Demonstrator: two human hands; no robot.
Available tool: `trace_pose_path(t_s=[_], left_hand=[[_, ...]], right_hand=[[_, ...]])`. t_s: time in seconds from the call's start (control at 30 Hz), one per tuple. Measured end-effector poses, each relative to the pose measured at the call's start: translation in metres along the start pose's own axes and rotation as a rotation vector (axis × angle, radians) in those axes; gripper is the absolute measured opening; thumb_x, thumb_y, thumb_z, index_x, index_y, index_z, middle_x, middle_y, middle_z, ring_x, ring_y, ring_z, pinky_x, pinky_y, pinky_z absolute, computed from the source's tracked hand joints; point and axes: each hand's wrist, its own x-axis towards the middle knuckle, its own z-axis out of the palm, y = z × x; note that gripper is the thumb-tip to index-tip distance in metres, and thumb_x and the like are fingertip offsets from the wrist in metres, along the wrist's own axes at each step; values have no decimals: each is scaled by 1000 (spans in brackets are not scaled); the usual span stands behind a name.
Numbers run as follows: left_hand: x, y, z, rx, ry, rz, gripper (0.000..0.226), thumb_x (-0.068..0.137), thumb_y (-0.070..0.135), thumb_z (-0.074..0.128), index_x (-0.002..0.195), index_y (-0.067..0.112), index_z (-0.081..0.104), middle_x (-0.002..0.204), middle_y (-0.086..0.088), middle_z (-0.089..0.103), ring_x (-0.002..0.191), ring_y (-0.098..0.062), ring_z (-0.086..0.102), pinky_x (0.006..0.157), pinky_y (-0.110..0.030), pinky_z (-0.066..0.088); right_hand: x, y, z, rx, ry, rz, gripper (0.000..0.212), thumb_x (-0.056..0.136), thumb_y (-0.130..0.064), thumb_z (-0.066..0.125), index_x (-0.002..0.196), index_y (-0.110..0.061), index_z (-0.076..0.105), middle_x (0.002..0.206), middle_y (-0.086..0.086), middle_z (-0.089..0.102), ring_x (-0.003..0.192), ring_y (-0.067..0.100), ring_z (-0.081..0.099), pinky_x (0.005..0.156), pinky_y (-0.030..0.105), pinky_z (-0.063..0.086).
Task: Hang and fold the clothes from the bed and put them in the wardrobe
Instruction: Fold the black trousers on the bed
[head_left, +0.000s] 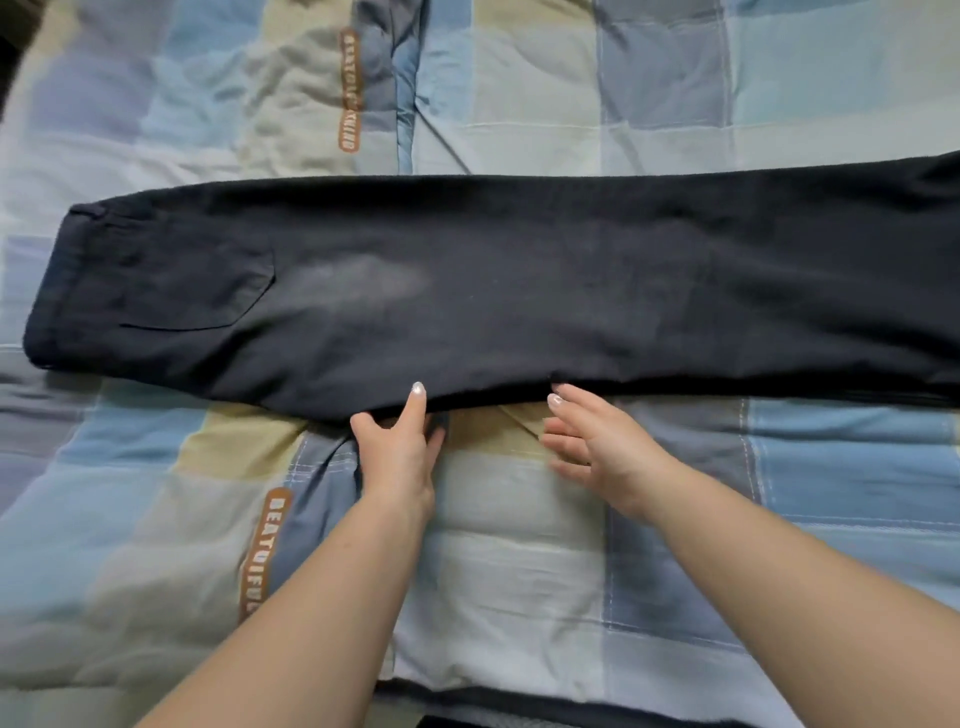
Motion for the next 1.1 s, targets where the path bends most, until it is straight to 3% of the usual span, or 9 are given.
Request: trace_pose_path(t_s=[0.17,0.3,0.43,0.6,0.7,0.77,0.93,1.03,1.1], left_hand=[[-6,7,-38,163,-48,125,52,89,9,63,128,29,35,130,-5,51,109,-20,62,78,-30,57],[-9,21,-72,283,-167,142,78,92,-3,49,151,34,12,110,7,61,91,-11,66,90,-39,54],[4,43,-112,468,-305,203,70,86,-2,46,136,46,38,103,10,66,88,-10,66,88,-41,55],[29,79,-149,319,-228,82,31,94,1,50,104,29,58,104,-2,61,79,-10,64,69,-26,55],[57,94,-164,170,-111,-73,24,95,17,57,118,16,52,106,-4,59,89,-11,62,77,-32,56],[75,104,-166,50,-134,-179,42,94,28,59,130,15,44,118,-2,58,104,-15,60,82,-36,55],[110,117,-157,-117,-73,-269,33,91,23,65,121,16,52,123,-3,64,104,-15,64,76,-33,55],[134,125,-159,-168,36,-263,49,86,11,70,128,13,46,124,-7,63,108,-22,64,79,-38,56],[146,129,-161,-164,80,-258,55,83,9,72,130,13,44,124,-7,63,109,-23,63,78,-39,57]], right_hand=[[14,16,97,-434,-7,-303,42,93,-19,56,134,-23,50,80,-3,54,68,9,48,69,23,41],[26,20,160,-931,93,-519,35,88,-34,58,121,-19,60,95,6,60,94,24,56,79,31,43],[34,25,200,-1165,342,-945,36,79,-43,55,89,-12,70,86,16,57,85,36,56,72,38,45],[34,30,226,-500,45,-380,33,80,-34,72,100,-10,62,85,-4,64,78,12,59,68,25,45],[23,30,223,-118,36,-274,19,88,-27,66,79,-15,54,45,-16,44,42,1,38,42,15,30],[18,37,217,-246,81,-236,34,90,-29,63,64,-16,45,42,-10,32,41,9,29,43,22,26],[-3,57,207,-598,232,-237,43,87,-30,65,53,-19,42,47,-7,42,51,15,39,54,28,31],[-28,64,211,-641,248,-386,27,87,-26,66,65,-31,51,53,-15,49,53,6,48,55,15,37],[-36,65,214,-640,340,-511,11,86,-22,67,87,-32,63,81,-21,60,69,-1,56,65,8,41]])
